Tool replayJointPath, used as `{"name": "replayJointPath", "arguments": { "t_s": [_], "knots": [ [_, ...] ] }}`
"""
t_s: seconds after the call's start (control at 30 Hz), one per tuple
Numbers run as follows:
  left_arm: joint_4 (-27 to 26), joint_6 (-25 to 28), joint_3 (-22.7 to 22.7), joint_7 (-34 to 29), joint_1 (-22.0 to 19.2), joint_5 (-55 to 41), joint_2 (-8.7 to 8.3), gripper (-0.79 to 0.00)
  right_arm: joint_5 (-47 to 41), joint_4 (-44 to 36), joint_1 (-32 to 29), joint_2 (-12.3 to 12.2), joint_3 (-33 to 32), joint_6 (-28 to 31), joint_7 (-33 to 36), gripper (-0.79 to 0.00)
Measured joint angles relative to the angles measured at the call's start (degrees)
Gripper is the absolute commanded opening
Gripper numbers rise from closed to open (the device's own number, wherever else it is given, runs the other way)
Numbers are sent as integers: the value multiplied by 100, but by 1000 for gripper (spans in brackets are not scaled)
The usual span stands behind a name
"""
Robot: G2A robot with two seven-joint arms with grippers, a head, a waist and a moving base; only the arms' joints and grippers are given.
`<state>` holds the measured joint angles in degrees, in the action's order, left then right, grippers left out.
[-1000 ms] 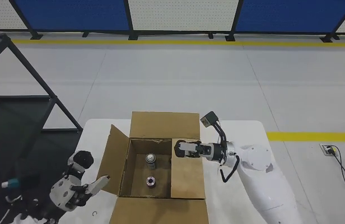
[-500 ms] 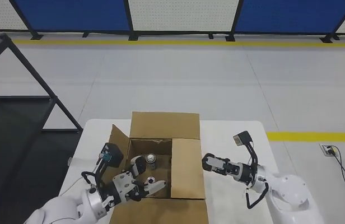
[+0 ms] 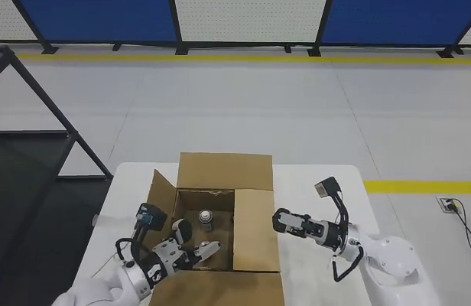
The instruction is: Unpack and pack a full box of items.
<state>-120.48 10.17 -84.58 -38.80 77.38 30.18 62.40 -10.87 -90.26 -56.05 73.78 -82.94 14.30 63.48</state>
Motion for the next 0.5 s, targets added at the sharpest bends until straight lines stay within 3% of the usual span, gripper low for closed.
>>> {"name": "replayJointPath", "arguments": {
  "t_s": [0.5],
  "knots": [
    [369, -814, -193, 490, 150, 338, 7, 0, -118, 255, 218, -98, 192, 7, -2, 0]
  ]
}}
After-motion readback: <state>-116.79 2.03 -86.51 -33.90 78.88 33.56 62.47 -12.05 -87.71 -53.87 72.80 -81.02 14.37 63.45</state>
